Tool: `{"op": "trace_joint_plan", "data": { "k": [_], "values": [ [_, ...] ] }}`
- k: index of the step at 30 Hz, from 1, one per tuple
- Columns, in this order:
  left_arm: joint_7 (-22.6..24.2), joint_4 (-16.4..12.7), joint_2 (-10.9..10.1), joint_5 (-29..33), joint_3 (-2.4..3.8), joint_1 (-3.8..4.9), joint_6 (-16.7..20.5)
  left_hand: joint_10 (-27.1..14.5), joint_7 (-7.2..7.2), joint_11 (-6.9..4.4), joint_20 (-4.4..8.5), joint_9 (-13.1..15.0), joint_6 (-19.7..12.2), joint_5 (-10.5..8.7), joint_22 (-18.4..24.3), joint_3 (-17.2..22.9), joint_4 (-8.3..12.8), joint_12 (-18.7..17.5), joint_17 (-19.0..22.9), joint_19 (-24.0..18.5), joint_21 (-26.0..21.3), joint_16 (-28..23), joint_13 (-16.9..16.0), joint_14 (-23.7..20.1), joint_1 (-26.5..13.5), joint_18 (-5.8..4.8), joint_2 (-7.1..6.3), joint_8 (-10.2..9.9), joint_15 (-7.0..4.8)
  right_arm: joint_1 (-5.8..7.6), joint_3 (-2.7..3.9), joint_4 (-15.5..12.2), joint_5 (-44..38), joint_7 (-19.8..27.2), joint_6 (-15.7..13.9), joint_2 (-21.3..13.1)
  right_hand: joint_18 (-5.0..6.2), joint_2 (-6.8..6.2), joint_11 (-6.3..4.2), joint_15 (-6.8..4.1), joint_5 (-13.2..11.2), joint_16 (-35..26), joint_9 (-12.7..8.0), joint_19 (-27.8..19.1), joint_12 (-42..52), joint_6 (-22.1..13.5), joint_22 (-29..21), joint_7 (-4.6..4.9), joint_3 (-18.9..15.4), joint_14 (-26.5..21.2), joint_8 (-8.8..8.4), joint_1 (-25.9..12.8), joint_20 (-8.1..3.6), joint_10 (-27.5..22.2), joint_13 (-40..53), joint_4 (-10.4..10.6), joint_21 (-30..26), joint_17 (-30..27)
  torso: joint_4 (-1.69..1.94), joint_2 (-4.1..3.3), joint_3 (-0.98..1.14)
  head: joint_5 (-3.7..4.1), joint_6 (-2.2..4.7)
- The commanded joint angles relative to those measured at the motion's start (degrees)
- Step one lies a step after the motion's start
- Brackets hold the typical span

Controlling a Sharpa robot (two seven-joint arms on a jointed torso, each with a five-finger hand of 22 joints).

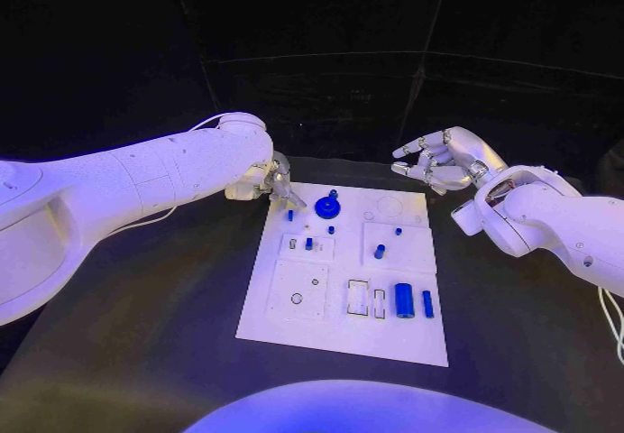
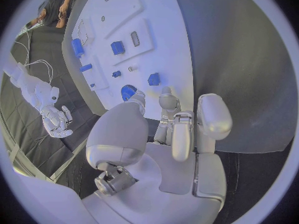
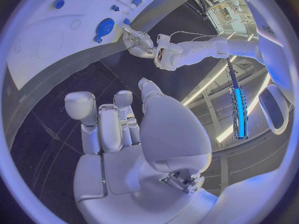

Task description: Assemble the parts on the task board

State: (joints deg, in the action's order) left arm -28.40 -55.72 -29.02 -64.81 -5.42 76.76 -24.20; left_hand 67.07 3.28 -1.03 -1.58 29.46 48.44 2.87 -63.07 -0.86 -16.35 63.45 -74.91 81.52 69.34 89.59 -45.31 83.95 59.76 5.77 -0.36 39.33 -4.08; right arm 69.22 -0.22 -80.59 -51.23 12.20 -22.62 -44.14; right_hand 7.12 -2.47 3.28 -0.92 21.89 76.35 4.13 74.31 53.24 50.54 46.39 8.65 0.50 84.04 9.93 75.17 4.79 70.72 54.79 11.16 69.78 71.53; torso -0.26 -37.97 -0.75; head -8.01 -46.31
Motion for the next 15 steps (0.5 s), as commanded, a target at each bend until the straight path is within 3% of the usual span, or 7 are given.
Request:
{"op": "trace_joint_plan", "data": {
  "k": [1, 15],
  "values": [
    [-0.4, -0.1, 0.1, -0.6, 0.03, 0.07, -2.6, 0.4, -0.02, 0.17, 0.02, 0.0, 0.4, -0.14, -0.1, -0.4, 0.0, 0.4, -14.6, 0.4, 0.3, 0.2, -0.1, 5.9, -0.2, -0.22, 0.56, 0.4, -0.49, 0.11, 0.03, 0.0, 0.2, 0.5, -0.2, 0.0, 0.28, 0.50, -0.10, -0.47, 0.4, -0.2, -0.1, 0.0, 0.3, -0.1, 0.0, -0.26, -0.2, 2.0, 0.36, -0.1, -0.25, -0.4, 0.0, 0.2, -0.2, 0.0, -0.03, -0.01, 0.01, -0.03, -0.07],
    [0.5, -0.6, 0.2, -0.6, 0.03, 0.01, -3.8, 0.5, -0.06, 0.13, 0.06, 0.0, 0.4, -0.14, -0.3, -0.6, 0.2, 0.5, -14.6, 0.5, 0.4, 0.2, -0.1, 5.9, 0.4, -0.27, 1.10, 0.4, -0.53, 0.11, 0.03, 0.4, 0.2, 0.5, 0.0, 0.1, 0.31, 0.60, -0.12, -0.49, 1.7, -0.3, -0.1, 0.0, 0.2, -0.1, -0.2, -0.27, -0.2, 2.0, 0.51, 0.0, -0.26, -0.5, -0.2, 0.2, -0.4, 0.0, -0.01, 0.00, 0.01, -0.11, -0.04]
  ]
}}
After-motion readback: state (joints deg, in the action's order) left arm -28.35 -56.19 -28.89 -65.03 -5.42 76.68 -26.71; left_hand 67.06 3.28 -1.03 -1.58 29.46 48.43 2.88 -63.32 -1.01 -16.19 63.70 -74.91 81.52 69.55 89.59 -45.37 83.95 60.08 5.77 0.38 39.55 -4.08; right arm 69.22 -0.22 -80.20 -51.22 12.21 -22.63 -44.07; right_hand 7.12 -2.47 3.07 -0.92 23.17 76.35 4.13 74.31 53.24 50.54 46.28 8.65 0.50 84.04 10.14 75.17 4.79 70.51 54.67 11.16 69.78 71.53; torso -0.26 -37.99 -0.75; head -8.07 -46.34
